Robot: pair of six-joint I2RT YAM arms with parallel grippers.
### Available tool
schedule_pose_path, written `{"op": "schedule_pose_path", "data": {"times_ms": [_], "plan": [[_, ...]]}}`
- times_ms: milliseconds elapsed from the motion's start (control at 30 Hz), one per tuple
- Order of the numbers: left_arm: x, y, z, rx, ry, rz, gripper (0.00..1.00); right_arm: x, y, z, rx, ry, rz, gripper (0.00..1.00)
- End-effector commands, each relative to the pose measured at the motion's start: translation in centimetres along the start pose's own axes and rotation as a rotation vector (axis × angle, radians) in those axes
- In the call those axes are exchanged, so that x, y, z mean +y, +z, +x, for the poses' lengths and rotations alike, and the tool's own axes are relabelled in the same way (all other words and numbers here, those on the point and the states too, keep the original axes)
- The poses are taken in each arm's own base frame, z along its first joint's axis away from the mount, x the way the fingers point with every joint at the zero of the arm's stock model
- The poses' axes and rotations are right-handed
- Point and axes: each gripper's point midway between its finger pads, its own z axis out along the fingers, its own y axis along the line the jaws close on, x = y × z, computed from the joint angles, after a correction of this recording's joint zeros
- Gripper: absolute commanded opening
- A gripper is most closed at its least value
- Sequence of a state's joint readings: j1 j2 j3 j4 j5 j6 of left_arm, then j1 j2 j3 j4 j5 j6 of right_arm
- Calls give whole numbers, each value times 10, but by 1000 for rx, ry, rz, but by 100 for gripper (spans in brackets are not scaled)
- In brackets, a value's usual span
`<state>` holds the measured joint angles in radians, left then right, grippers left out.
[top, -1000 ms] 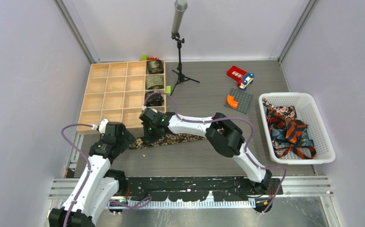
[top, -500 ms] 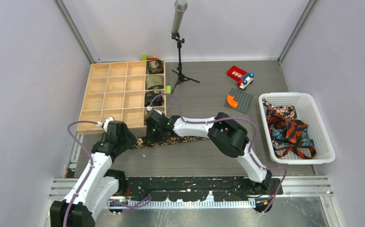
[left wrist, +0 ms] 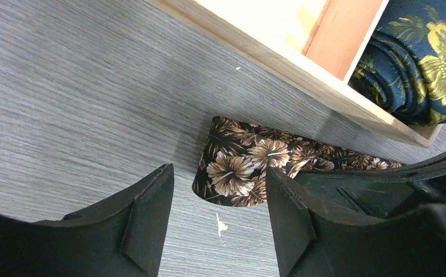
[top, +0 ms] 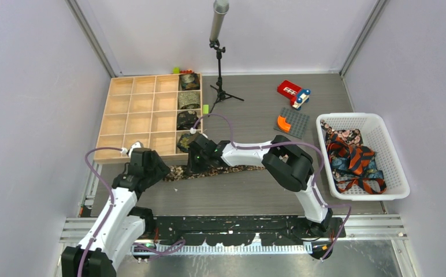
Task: Roll the ties
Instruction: Roll the tie at the center of the board.
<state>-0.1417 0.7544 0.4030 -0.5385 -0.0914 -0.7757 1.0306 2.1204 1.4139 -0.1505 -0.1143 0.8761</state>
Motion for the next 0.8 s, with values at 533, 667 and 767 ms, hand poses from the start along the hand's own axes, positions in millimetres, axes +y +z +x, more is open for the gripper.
{"op": "schedule_pose_path", "data": {"times_ms": [533,667,767], "plan": [[22,-6,-29,-188,-66,-105,53,9,23,16,82,-28,44,4],[21,-3,-27,-177,-71,-100,52,14,23,17,86,-27,33,4],[22,0,-19,-142,-91,-105,51,19,21,21,93,-33,25,4]]}}
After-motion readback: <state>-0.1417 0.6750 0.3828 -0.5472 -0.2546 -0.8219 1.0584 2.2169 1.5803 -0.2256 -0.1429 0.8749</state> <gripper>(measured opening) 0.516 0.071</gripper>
